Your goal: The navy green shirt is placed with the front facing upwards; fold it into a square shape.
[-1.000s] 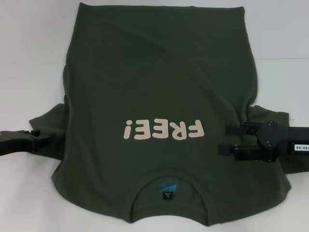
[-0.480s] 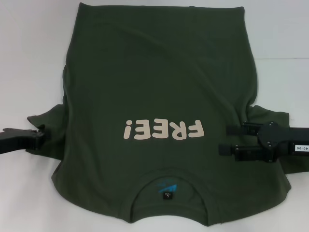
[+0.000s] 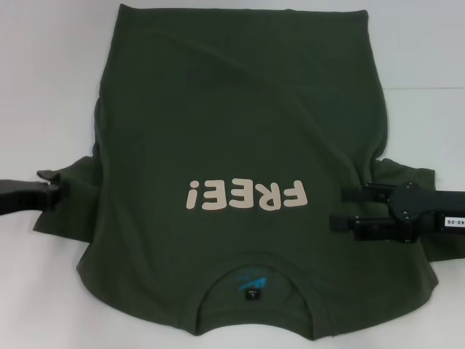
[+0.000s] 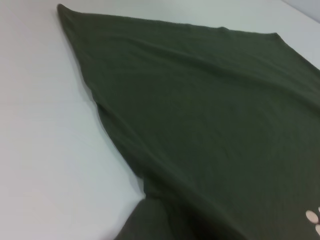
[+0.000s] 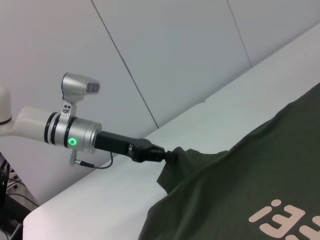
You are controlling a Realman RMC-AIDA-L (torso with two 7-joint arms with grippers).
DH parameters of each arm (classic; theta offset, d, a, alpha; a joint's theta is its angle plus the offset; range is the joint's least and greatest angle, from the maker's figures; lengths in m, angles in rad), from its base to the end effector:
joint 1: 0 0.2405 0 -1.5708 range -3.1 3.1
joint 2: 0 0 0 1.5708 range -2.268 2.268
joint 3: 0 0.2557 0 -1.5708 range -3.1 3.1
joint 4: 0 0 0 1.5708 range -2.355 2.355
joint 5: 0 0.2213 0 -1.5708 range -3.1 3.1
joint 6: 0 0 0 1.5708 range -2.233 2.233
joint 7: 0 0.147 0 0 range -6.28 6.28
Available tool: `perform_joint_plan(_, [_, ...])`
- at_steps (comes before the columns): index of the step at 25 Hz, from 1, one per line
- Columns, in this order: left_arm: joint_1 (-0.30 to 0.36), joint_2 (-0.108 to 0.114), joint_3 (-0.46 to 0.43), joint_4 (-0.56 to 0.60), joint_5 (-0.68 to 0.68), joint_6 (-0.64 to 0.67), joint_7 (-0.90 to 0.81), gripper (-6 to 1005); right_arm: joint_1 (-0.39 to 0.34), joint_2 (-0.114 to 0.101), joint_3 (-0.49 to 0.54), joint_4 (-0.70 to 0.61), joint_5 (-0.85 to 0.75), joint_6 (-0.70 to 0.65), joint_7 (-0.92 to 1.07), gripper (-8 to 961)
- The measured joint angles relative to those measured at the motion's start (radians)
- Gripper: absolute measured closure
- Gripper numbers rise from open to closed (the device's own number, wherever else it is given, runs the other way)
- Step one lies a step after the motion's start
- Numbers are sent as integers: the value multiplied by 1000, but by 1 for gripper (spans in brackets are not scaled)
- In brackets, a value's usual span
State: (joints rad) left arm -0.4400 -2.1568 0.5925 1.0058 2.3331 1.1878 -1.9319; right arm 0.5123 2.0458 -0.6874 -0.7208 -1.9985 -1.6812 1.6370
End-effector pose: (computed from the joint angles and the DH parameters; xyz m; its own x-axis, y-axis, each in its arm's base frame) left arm -0.3342 0.3606 0.0538 0.5830 0.6549 0.4808 0.8021 -0.3698 -0.4689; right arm 0.2644 0.3320 0.0215 0.6924 -0.5100 -0.5104 -0.5841 -0.8115 0.0184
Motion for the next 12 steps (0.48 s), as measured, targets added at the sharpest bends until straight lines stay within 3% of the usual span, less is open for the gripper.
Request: perform_joint_plan(12, [-17, 19, 1, 93, 57, -12, -52, 999, 0, 0, 2, 7, 0, 2, 1, 61])
